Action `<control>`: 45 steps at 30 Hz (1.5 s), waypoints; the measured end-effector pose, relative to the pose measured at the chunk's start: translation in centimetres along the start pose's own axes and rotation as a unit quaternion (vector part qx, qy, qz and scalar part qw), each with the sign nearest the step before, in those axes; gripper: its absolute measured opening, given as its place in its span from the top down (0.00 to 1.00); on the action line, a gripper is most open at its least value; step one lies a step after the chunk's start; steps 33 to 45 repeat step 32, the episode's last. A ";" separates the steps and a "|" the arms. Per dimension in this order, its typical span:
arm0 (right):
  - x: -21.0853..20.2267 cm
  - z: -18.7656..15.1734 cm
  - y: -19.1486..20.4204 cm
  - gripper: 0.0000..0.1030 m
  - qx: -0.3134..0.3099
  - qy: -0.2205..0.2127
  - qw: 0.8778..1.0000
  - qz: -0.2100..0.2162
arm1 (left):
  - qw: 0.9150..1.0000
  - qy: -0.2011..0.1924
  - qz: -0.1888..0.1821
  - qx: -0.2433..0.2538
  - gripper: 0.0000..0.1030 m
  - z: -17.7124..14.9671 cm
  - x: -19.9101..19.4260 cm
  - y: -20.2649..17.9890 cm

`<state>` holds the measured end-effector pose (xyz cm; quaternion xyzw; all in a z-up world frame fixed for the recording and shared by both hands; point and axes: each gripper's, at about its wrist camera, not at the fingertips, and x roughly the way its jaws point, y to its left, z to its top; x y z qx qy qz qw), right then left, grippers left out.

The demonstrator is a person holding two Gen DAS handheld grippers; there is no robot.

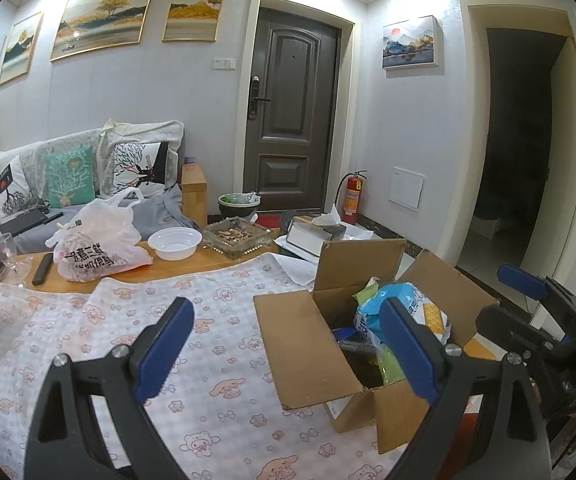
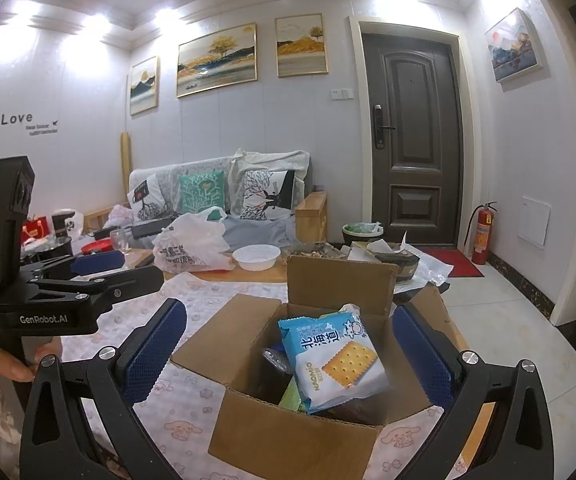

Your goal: Organize snacks

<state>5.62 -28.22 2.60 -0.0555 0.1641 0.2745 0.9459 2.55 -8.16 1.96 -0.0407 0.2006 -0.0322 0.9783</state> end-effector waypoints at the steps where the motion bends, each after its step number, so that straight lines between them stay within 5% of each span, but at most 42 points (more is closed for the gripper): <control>1: 0.0 0.0 0.1 0.00 0.000 0.001 1.000 0.000 | 1.000 0.000 0.000 0.000 0.10 0.0 0.0 0.0; 45: -0.3 0.0 0.0 0.00 0.001 0.000 1.000 0.000 | 1.000 0.001 -0.004 0.003 0.10 -0.1 -0.1 0.0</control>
